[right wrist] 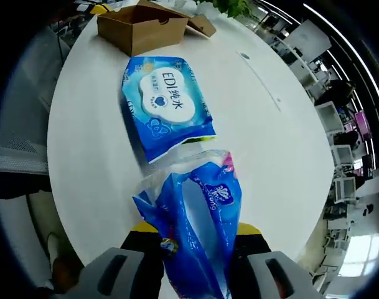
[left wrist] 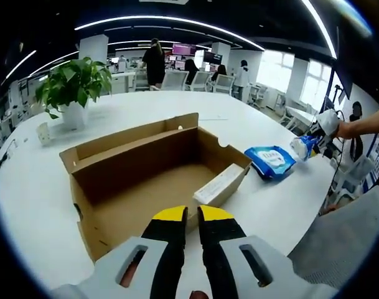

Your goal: Operate the shoe box by opening the lid, removing the specified soft item, and placing it in the target area until the item is outside and the box remains undamaged.

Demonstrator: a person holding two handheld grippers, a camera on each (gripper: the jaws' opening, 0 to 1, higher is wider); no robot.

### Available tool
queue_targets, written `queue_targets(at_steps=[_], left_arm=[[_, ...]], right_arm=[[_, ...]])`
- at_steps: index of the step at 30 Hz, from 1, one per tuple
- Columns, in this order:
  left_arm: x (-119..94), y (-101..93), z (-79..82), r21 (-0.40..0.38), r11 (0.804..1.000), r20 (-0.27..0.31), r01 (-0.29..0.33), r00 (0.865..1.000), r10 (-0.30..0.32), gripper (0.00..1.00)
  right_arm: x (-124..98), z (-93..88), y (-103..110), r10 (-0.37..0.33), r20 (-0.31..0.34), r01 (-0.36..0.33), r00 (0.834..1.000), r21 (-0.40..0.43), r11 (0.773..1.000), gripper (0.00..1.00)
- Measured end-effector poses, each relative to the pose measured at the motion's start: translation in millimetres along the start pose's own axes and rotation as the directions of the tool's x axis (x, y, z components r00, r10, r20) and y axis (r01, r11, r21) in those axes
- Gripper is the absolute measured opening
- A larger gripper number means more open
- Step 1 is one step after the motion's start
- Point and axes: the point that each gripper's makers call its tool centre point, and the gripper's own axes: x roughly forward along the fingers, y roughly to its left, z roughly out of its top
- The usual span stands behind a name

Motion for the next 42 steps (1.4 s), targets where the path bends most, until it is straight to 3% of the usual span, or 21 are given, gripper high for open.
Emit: queue_targets(at_steps=[7, 13, 23, 36, 42], left_arm=[[-1, 2.6, -1.8, -0.001, 1.000, -0.006, -0.009, 1.000, 0.009, 0.06], [2, 0.7, -3.2, 0.013, 1.000, -0.013, -0.005, 1.000, 0.005, 0.06], [3, 1.8, -5.2, 0.010, 1.000, -0.020, -0.006, 1.000, 0.006, 0.06], [2, -1.5, -3.4, 0.012, 1.000, -0.011, 0.004, 1.000, -0.004, 0.06], [2, -2.6, -2.1, 0.007, 1.000, -0.003, 0.010, 1.000, -0.010, 0.07]], right_arm=[[17, 4.4, -3, 0.017, -0.025, -0.019, 1.000, -0.082, 0.996, 0.37], [28, 10.9, -3, 0.039, -0.015, -0.040, 0.999, -0.062, 0.997, 0.39], [42, 19.3, -4, 0.055, -0.024, -0.058, 0.998, -0.110, 0.992, 0.41], [37, 13.9, -4, 0.040, -0.060, -0.053, 0.997, -0.230, 0.972, 0.41], [31, 14.6, -6, 0.030, -0.062, -0.043, 0.998, -0.231, 0.972, 0.40]])
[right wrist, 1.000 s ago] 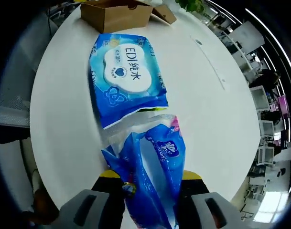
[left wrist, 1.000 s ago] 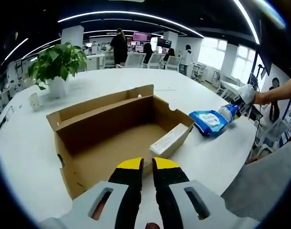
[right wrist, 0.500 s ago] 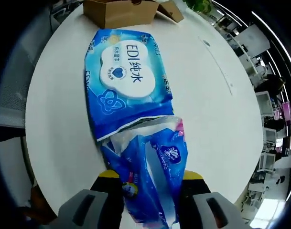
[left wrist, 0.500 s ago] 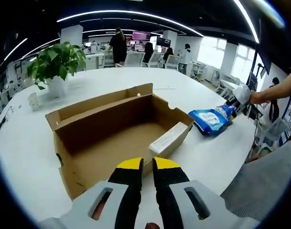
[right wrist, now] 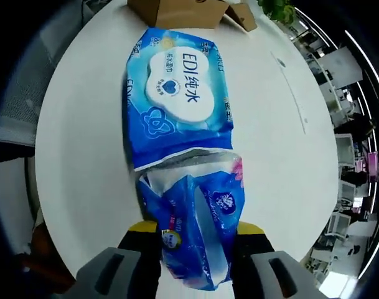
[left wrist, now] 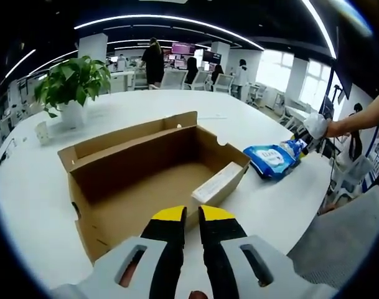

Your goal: Operate the shoe box by opening the lid, removing the specified soft item, and placing it in the target area until the item is outside and the box remains undamaged.

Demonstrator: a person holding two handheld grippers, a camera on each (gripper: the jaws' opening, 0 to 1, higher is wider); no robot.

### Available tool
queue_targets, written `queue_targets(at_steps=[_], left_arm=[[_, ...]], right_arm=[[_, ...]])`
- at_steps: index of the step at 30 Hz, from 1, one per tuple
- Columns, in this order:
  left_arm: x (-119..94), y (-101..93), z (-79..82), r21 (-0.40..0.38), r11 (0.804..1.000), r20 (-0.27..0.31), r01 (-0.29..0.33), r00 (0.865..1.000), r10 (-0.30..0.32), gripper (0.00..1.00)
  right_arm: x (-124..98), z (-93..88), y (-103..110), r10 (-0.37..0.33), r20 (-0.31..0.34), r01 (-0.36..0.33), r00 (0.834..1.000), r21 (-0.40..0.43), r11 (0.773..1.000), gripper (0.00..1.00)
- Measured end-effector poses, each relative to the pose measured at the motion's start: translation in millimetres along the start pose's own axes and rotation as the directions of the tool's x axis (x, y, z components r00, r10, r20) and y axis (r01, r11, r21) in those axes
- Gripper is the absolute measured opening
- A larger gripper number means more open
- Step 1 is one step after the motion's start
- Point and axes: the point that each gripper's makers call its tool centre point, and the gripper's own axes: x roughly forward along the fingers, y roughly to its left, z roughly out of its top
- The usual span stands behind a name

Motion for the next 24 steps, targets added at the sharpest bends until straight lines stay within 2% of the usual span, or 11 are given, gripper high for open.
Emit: queue_targets(at_steps=[8, 16, 24], left_arm=[[-1, -2.1, 3.7, -0.004, 1.000, 0.015, 0.009, 1.000, -0.009, 0.07], [-1, -6.6, 8.1, -0.001, 1.000, 0.032, 0.027, 0.999, -0.027, 0.07], [-2, -11.9, 10.3, 0.002, 0.999, 0.039, 0.044, 0.998, -0.044, 0.07]], right_arm=[[-14, -0.8, 0, -0.015, -0.013, 0.015, 1.000, -0.017, 1.000, 0.39], [-33, -3.8, -5, -0.048, -0.018, 0.049, 0.999, 0.014, 0.999, 0.38], [-47, 0.2, -4, -0.070, -0.011, 0.071, 0.997, 0.082, 0.994, 0.38]])
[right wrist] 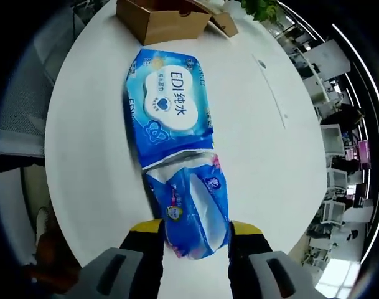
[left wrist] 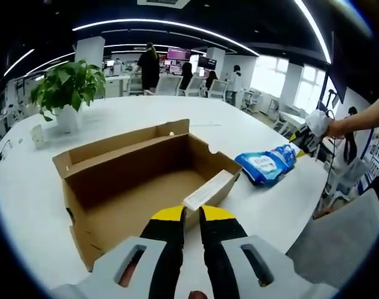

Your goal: Operate the shoe box by opening the lid, removing the specified soft item, and placing it in the target area until the item is outside and the box remains undamaged.

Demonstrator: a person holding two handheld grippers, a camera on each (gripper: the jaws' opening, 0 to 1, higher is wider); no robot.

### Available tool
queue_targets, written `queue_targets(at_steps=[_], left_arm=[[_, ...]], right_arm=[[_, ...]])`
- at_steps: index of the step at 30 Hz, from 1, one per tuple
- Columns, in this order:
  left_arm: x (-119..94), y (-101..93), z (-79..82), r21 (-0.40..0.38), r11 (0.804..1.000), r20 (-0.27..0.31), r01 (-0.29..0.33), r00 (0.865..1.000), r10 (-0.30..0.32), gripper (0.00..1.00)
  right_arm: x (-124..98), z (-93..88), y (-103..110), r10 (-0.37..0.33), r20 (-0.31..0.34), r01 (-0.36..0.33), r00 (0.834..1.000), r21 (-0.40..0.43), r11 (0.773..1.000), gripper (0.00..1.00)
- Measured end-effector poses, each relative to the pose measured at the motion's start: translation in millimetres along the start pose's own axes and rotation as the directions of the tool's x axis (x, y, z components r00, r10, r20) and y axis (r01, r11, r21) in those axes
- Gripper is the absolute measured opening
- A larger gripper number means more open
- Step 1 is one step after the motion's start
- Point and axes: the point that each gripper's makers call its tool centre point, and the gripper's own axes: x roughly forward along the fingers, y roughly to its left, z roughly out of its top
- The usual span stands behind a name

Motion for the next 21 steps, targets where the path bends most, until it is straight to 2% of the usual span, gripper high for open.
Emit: queue_targets(at_steps=[8, 14, 21], left_arm=[[-2, 0.9, 2.1, -0.029, 1.000, 0.011, 0.002, 1.000, -0.002, 0.08], [-1, -1.9, 3.9, -0.023, 1.000, 0.018, 0.016, 1.000, -0.015, 0.07], [-2, -1.0, 5.7, -0.037, 0.999, 0.029, 0.021, 0.999, -0.019, 0.07]], right_arm=[[-13, 10.6, 4, -0.027, 0.017, 0.027, 0.999, 0.028, 0.999, 0.40], [-19, 20.2, 14, -0.038, 0.034, 0.037, 0.999, 0.044, 0.998, 0.40], [-22, 35.8, 20, -0.048, 0.063, 0.042, 0.997, 0.100, 0.994, 0.40]])
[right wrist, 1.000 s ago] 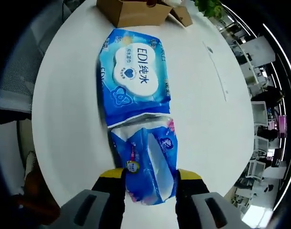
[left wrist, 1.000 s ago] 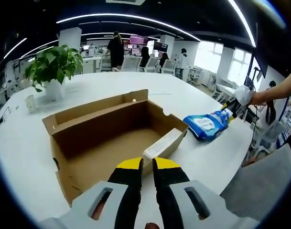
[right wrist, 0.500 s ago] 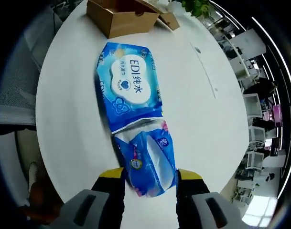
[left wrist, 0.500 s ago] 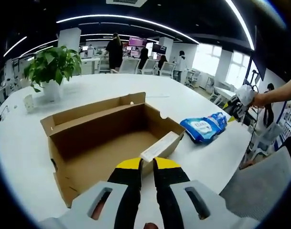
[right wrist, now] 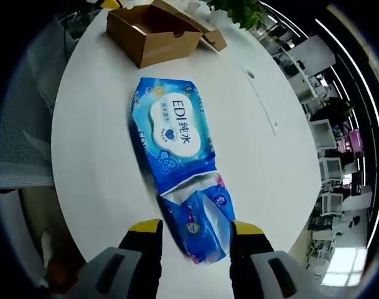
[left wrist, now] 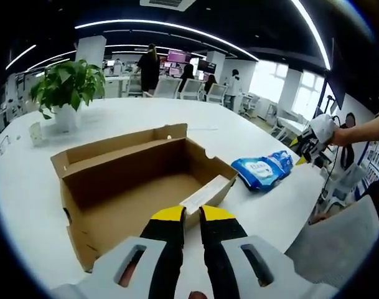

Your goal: Operate the shoe box by opening the lid, removing the specified soft item, and placing it in the target area until the item is outside and the box remains undamaged.

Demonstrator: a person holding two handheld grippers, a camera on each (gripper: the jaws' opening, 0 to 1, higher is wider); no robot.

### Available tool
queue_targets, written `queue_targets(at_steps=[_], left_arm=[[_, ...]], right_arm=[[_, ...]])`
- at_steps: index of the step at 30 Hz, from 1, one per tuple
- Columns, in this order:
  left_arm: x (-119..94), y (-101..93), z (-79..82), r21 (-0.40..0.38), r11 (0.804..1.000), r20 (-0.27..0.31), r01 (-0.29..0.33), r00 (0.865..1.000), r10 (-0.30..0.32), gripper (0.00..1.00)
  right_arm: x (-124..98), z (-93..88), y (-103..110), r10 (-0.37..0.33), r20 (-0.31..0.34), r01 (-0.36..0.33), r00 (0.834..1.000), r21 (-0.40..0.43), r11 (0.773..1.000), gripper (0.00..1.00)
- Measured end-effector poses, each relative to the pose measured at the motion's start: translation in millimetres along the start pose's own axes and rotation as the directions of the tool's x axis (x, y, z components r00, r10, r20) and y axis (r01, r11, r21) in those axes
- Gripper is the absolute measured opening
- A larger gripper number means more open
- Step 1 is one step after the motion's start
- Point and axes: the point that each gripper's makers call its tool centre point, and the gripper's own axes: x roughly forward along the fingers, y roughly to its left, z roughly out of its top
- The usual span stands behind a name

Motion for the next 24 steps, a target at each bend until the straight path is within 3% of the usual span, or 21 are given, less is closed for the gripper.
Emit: queue_targets(at_steps=[9, 15, 24], left_arm=[[2, 0.6, -1.1, -0.006, 1.000, 0.000, 0.009, 1.000, -0.009, 0.07], [4, -0.4, -1.6, -0.005, 1.000, -0.002, 0.017, 1.000, -0.017, 0.07], [7, -0.9, -4.8, -0.017, 1.000, -0.012, 0.025, 1.000, -0.025, 0.07]], right_arm=[[4, 32.8, 4, -0.020, 0.098, 0.005, 0.995, 0.152, 0.988, 0.41], [10, 47.5, 8, -0.010, 0.135, -0.011, 0.991, 0.156, 0.988, 0.40], [20, 95.7, 31, 0.024, 0.197, -0.052, 0.980, 0.138, 0.989, 0.40]])
